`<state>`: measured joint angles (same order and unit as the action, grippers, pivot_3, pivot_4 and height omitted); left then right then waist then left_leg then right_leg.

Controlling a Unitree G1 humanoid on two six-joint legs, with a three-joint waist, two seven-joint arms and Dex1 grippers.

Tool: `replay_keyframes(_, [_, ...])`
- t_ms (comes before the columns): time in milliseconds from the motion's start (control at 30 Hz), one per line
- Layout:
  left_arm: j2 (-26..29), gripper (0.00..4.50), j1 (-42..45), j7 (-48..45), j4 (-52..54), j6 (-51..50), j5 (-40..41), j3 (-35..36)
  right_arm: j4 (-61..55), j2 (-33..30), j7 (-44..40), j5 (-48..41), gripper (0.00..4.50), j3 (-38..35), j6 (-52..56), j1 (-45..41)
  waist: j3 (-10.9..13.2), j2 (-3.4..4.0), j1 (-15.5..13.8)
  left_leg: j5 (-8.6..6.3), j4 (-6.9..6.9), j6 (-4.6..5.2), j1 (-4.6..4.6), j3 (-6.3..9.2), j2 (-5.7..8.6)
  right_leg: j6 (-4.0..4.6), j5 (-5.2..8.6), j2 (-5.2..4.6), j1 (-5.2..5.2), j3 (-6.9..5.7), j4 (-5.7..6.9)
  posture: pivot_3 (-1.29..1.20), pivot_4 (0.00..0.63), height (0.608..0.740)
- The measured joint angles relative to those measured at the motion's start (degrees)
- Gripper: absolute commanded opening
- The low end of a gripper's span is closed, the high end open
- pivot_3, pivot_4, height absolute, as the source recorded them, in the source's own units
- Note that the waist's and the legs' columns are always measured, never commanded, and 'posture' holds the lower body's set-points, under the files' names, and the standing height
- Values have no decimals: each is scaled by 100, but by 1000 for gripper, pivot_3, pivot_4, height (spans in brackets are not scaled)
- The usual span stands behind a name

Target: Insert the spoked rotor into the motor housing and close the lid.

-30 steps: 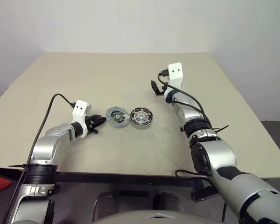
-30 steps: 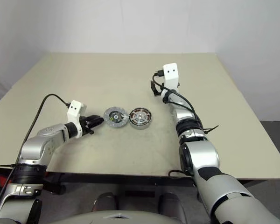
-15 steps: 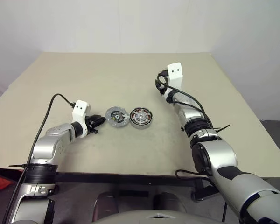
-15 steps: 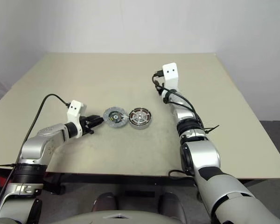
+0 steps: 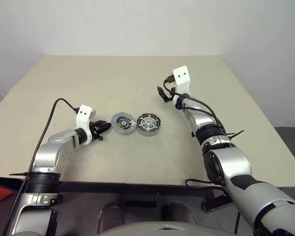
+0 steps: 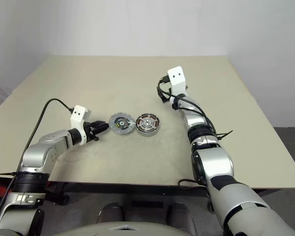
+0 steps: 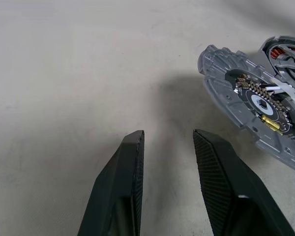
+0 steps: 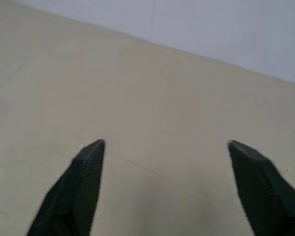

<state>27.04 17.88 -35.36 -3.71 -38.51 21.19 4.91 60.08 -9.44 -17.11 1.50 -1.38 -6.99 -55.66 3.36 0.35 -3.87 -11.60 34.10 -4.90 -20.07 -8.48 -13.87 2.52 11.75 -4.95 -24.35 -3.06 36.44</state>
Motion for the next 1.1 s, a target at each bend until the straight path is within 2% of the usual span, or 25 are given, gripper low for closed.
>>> replay_keyframes(100, [-1, 1688, 2, 2, -4, 3, -4, 0, 0, -72, -64, 185, 4474, 199, -25, 0, 0, 0, 0, 0, 0, 0, -1, 0, 0, 0, 0, 0, 0, 0, 0, 0, 0, 740])
replay_keyframes(200, [-3, 1688, 6, 6, -12, 6, -6, 0, 1, -453, -501, 654, 4474, 725, -285, -20, 2, 0, -14, 0, 2, 0, -4, 0, 3, 0, 0, -2, 0, -1, -3, 0, 0, 740])
replay_keyframes(367, [-19, 1688, 19, 11, -75, 35, -20, -2, 242, -1641, -2200, 1769, 4474, 2003, -1602, -747, 17, 0, -3, -9, 7, 16, -12, 0, 5, 0, 0, -2, -2, 0, -6, 0, 0, 740])
replay_keyframes(467, [-31, 1688, 22, 16, -100, 56, -28, -2, 581, -2078, -3128, 2030, 4474, 2250, -2219, -1392, 20, -3, 13, -16, 5, 28, -26, -1, -1, 0, 2, 2, -4, 0, -6, 0, 0, 740])
replay_keyframes(567, [-93, 1688, 33, 50, -106, 64, -27, -5, 813, -2083, -3713, 2164, 4474, 2417, -2646, -1645, 20, -4, 80, -19, 8, 30, -32, -1, -2, 0, 3, 2, -5, 0, -5, 0, 0, 740])
replay_keyframes(767, [-110, 1688, -8, 79, -103, 65, -26, -4, 951, -1788, -5015, 2218, 4474, 2677, -3321, -1623, 21, -5, 149, -22, 20, 38, -60, 0, -2, 2, 2, -1, -27, -1, 3, 0, 0, 740])
replay_keyframes(900, [-130, 1688, -10, 113, -79, 65, -22, -4, 880, -1371, -5260, 2273, 4474, 2900, -3622, -1342, 21, -5, 147, -21, 22, 38, -71, 0, -4, 3, 2, -1, -37, -2, 10, 0, 0, 740])
replay_keyframes(1100, [-129, 1688, -71, 122, -43, 59, -12, -1, 765, -1253, -5519, 2221, 4474, 2906, -3635, -1324, 21, -6, 135, -27, 49, 50, -93, 1, -3, 4, 2, -4, -47, -2, 17, 0, 0, 740])
